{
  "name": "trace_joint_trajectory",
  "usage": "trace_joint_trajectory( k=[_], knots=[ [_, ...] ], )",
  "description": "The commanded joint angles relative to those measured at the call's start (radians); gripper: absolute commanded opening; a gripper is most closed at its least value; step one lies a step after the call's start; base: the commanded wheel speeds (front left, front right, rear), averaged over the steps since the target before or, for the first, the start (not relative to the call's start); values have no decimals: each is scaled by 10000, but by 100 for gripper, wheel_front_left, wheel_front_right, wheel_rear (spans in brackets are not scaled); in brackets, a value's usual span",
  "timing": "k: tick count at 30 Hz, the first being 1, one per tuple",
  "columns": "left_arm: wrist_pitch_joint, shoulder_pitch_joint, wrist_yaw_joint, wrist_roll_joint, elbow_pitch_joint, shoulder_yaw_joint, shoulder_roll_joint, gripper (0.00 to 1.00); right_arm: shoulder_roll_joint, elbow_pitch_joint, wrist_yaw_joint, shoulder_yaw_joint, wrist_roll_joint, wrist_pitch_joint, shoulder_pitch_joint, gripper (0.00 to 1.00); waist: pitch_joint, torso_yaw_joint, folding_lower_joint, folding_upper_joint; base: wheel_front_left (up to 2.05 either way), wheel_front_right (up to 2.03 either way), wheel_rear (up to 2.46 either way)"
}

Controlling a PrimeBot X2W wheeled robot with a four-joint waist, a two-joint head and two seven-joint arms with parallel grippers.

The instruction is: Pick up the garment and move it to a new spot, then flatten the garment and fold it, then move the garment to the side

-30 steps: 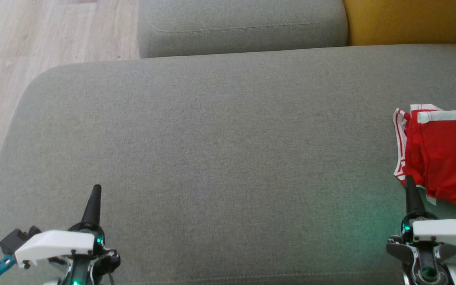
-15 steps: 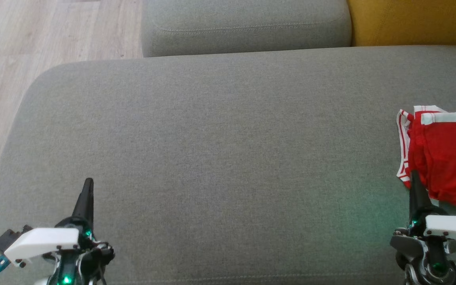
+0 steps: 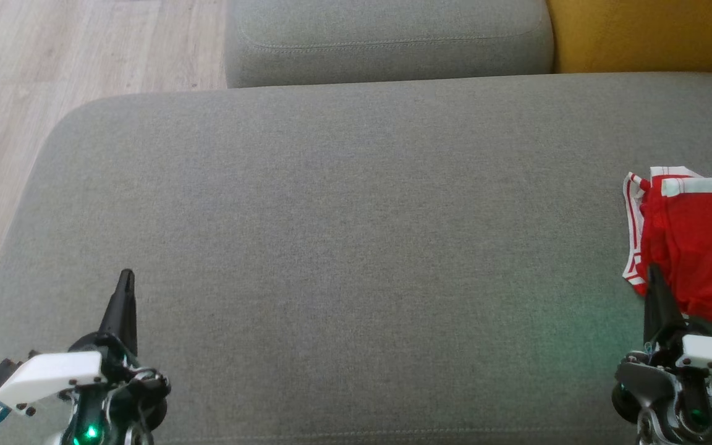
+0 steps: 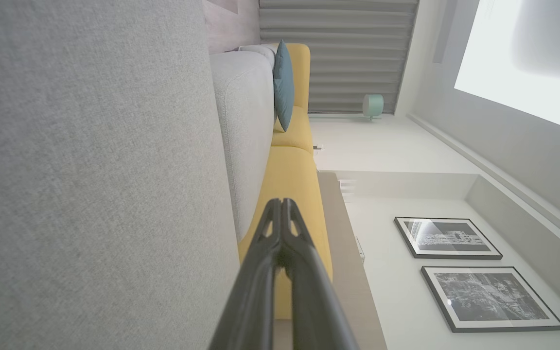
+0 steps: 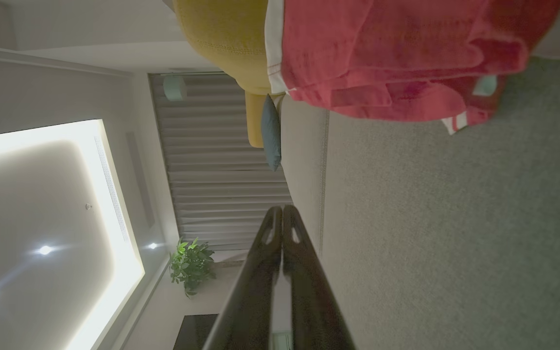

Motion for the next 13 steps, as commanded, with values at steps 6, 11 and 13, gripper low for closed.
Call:
trace_joint_trajectory(
  k=[6,11,13],
  knots=[
    [81,-539,-73,-32,-267,369,142,0,-125,-386,67,148,72,114,-531,0,0,-1,0,0,0,0,0],
    [93,-540,-73,-19,-267,385,130,0,-119,-386,67,140,65,121,-531,0,0,-1,0,0,0,0,0],
    [99,-541,-73,-12,-266,392,125,0,-116,-385,67,136,62,124,-532,0,0,-1,0,0,0,0,0]
  ],
)
